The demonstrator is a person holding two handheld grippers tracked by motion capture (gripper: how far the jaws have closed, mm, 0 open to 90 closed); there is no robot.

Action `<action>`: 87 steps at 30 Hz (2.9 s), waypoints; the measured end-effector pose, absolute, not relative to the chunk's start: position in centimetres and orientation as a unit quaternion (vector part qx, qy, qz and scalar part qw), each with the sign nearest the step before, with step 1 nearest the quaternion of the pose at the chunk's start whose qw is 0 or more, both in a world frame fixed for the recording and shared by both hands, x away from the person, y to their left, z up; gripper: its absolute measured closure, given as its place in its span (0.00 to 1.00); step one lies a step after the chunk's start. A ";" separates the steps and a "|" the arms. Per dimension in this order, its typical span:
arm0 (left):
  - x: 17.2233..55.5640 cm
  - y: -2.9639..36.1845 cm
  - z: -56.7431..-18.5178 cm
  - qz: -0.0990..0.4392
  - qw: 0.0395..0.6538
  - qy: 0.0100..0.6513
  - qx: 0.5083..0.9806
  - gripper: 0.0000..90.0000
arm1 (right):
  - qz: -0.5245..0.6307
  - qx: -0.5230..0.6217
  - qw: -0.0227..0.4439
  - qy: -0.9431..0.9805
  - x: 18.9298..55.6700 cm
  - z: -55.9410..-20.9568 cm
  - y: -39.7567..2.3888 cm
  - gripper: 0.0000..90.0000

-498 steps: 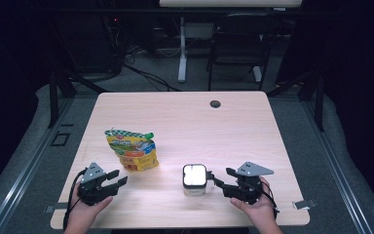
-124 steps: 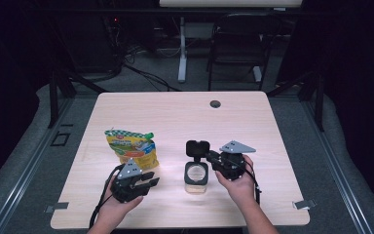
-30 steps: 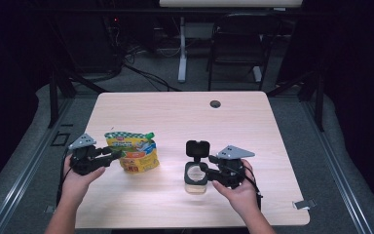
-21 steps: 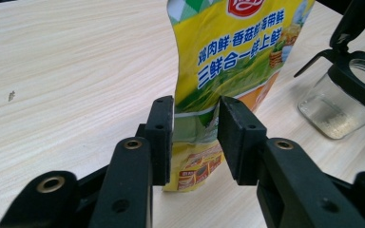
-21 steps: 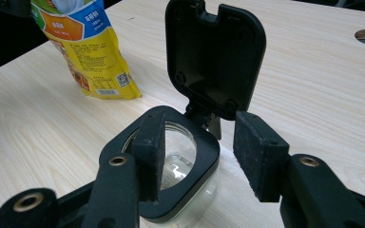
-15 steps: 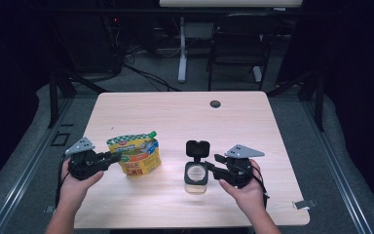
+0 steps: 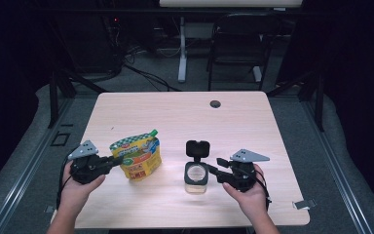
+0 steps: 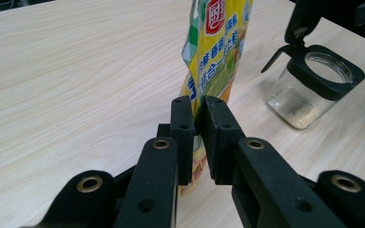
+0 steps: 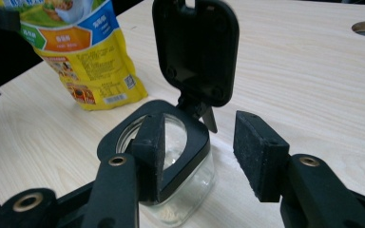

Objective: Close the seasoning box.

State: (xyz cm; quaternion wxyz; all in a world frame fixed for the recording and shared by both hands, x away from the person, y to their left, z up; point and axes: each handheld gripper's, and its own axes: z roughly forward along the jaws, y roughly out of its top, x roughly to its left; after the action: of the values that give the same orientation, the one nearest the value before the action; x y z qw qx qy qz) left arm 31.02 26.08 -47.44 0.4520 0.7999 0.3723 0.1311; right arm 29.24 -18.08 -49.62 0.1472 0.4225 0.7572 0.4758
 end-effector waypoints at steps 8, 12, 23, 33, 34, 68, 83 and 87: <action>30.5 25.3 -47.3 0.128 0.447 0.349 0.813 0.98 | 0.475 0.424 0.143 0.758 29.1 -50.1 -18.2 0.61; 30.3 25.0 -47.2 0.132 0.440 0.341 0.820 0.99 | 0.475 0.429 0.142 0.755 29.2 -50.4 -18.4 0.60; 29.8 25.3 -46.8 0.127 0.428 0.337 0.829 1.00 | 0.473 0.438 0.139 0.752 29.4 -51.0 -18.7 0.60; 30.0 26.1 -46.9 0.105 0.441 0.344 0.823 0.95 | 0.467 0.442 0.137 0.754 29.6 -51.5 -18.7 0.60; 30.0 26.1 -46.9 0.105 0.441 0.344 0.823 0.93 | 0.467 0.443 0.136 0.753 29.6 -51.5 -18.6 0.60; 32.4 25.6 -49.7 0.036 0.463 0.420 0.780 0.54 | 0.458 0.446 0.135 0.757 29.3 -52.3 -18.8 0.58; 32.9 25.1 -50.8 0.008 0.464 0.436 0.771 0.51 | 0.456 0.446 0.135 0.758 29.2 -52.4 -18.6 0.57; 32.9 24.8 -51.1 0.004 0.462 0.443 0.769 0.51 | 0.456 0.446 0.135 0.759 29.2 -52.4 -18.5 0.57</action>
State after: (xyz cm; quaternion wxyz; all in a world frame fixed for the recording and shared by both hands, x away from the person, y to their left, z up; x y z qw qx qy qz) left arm 32.93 24.77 -51.07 0.4620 0.7685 0.4426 0.0044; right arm 29.22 -18.53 -52.44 0.1352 0.4458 0.7585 0.4557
